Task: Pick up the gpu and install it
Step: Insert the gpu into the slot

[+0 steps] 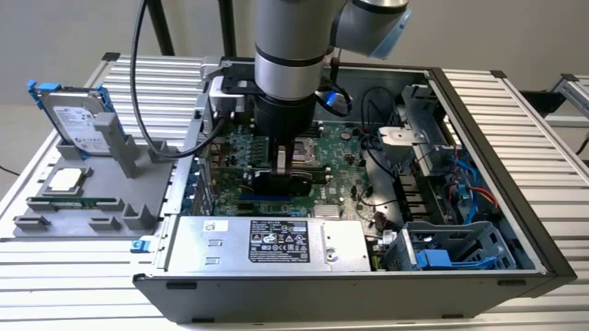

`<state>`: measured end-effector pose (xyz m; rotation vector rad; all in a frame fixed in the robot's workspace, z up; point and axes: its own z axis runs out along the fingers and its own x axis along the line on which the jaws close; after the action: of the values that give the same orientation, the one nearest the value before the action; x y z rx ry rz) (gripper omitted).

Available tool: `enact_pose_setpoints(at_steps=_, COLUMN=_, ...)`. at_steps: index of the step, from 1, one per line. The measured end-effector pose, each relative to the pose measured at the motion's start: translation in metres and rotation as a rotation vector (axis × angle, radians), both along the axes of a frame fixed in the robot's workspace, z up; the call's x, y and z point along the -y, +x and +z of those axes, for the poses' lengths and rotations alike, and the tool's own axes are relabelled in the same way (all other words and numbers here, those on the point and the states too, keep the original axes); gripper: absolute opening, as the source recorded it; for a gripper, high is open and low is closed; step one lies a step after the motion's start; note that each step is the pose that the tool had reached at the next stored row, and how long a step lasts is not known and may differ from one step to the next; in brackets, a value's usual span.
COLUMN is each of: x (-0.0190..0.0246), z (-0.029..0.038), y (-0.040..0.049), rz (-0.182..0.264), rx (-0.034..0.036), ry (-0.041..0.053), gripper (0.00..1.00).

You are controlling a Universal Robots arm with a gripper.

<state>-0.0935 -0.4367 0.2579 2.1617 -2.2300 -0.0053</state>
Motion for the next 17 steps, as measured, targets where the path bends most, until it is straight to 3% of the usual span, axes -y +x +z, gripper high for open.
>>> enact_pose_setpoints(at_steps=17, x=0.0, z=-0.0063, y=-0.0021, rz=0.0, rx=0.0, ry=-0.0001, gripper=0.0)
